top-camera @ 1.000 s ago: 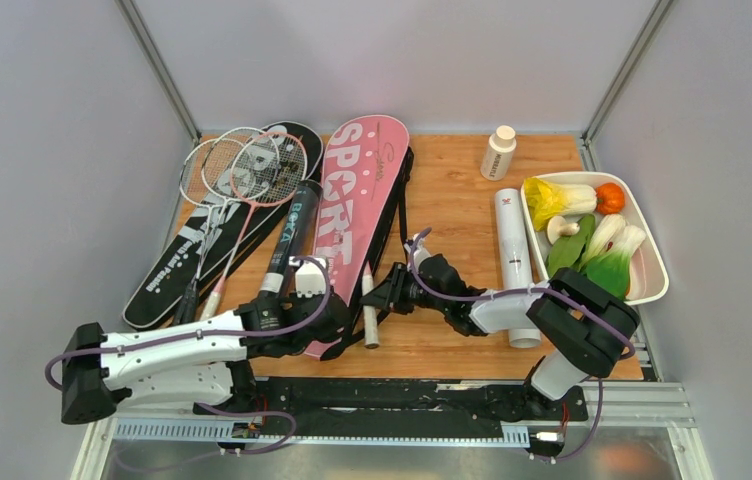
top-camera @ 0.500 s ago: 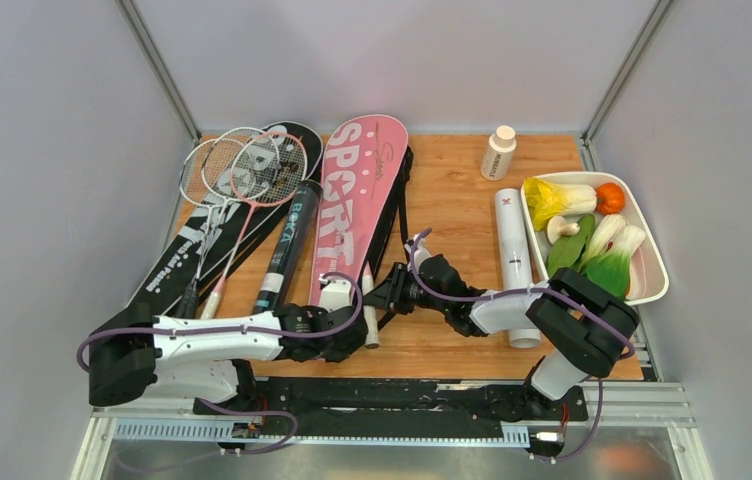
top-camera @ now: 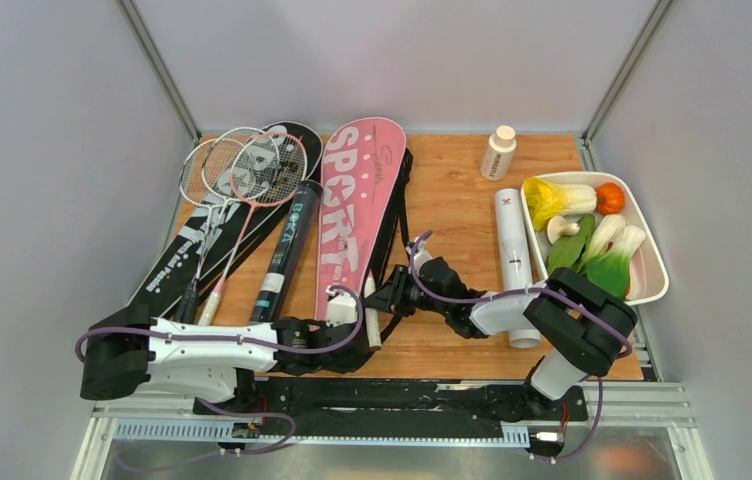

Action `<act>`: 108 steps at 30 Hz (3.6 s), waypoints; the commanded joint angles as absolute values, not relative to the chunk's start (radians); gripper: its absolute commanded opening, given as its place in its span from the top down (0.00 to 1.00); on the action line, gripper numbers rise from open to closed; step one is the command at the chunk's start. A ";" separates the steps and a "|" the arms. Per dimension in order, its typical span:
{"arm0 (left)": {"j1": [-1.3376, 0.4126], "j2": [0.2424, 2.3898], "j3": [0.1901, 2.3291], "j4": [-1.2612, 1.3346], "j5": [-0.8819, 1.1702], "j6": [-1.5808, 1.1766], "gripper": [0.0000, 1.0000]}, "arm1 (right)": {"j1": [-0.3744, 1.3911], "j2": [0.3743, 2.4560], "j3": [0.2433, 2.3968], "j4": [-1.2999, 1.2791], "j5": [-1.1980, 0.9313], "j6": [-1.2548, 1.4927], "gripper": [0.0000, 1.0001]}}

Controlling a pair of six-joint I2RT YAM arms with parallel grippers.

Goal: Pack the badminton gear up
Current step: Adjust the racket bag at the center of the board.

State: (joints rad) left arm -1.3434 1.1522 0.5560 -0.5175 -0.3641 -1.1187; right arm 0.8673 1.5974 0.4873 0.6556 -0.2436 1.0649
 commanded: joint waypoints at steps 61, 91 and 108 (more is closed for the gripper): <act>-1.574 1.321 0.645 -0.508 -0.473 -1.253 0.89 | 0.879 1.678 0.449 0.919 -0.186 1.112 1.00; -1.343 1.072 0.766 -0.796 -0.713 -1.105 0.52 | 0.879 1.729 0.438 0.984 -0.196 1.133 1.00; -1.276 1.350 0.765 -0.537 -0.596 -0.932 0.43 | 0.877 1.762 0.426 1.037 -0.205 1.155 1.00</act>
State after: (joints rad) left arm -1.2804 1.3205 0.7563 -0.6205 -0.6361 -0.9722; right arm 0.8757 1.7660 0.4294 0.9424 -0.2119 1.1549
